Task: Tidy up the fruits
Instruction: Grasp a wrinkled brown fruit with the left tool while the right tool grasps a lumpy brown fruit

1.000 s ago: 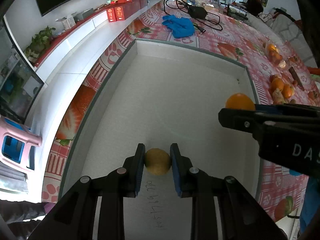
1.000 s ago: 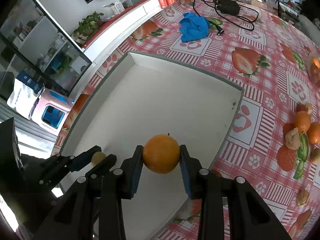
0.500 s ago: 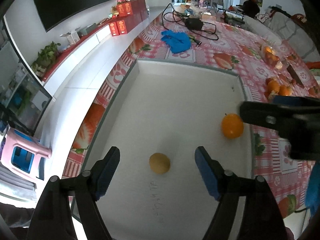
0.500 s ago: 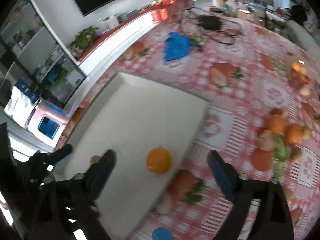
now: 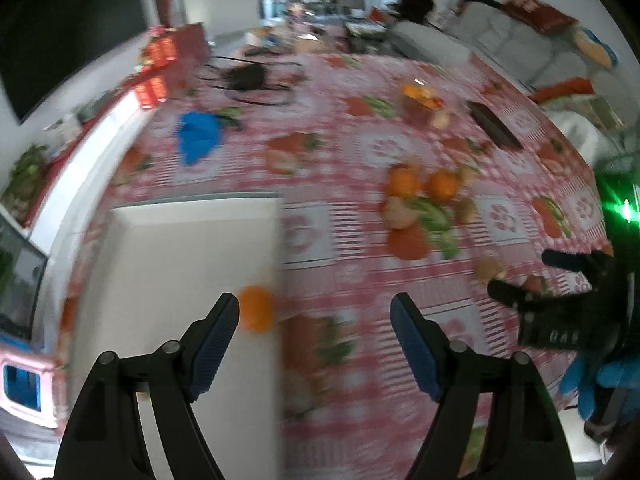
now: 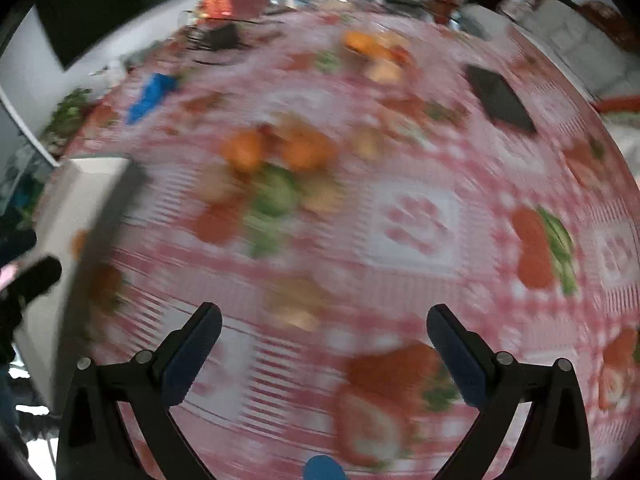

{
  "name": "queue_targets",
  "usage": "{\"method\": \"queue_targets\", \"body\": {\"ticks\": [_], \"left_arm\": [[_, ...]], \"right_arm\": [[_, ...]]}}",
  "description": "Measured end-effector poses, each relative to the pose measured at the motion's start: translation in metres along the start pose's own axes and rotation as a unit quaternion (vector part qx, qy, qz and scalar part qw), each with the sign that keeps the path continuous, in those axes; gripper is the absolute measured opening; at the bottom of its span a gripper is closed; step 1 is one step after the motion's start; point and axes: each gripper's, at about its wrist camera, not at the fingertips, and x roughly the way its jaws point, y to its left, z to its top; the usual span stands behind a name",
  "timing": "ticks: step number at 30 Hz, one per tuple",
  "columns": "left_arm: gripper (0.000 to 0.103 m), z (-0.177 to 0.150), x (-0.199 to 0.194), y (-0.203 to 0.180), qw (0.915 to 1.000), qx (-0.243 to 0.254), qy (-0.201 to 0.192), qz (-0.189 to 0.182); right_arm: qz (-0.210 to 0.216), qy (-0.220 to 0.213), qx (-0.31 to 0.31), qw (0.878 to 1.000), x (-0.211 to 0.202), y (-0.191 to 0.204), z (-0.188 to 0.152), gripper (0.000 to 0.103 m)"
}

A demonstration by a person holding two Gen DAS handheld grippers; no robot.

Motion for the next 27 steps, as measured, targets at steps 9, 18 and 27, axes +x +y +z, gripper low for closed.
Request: {"method": "queue_targets", "body": {"ticks": [9, 18, 27], "left_arm": [[0.081, 0.035, 0.072, -0.043, 0.9999, 0.002, 0.012, 0.0], [0.073, 0.052, 0.106, -0.055, 0.9997, 0.004, 0.023, 0.006], [0.03, 0.043, 0.098, -0.061, 0.9998, 0.015, 0.009, 0.005]], "right_arm": [[-0.027, -0.026, -0.004, 0.999, 0.005, -0.037, -0.035, 0.103], [-0.027, -0.065, -0.01, 0.997, 0.003, -0.037, -0.045, 0.103], [0.003, -0.048, -0.015, 0.999, 0.003, -0.028, -0.038, 0.103]]}}
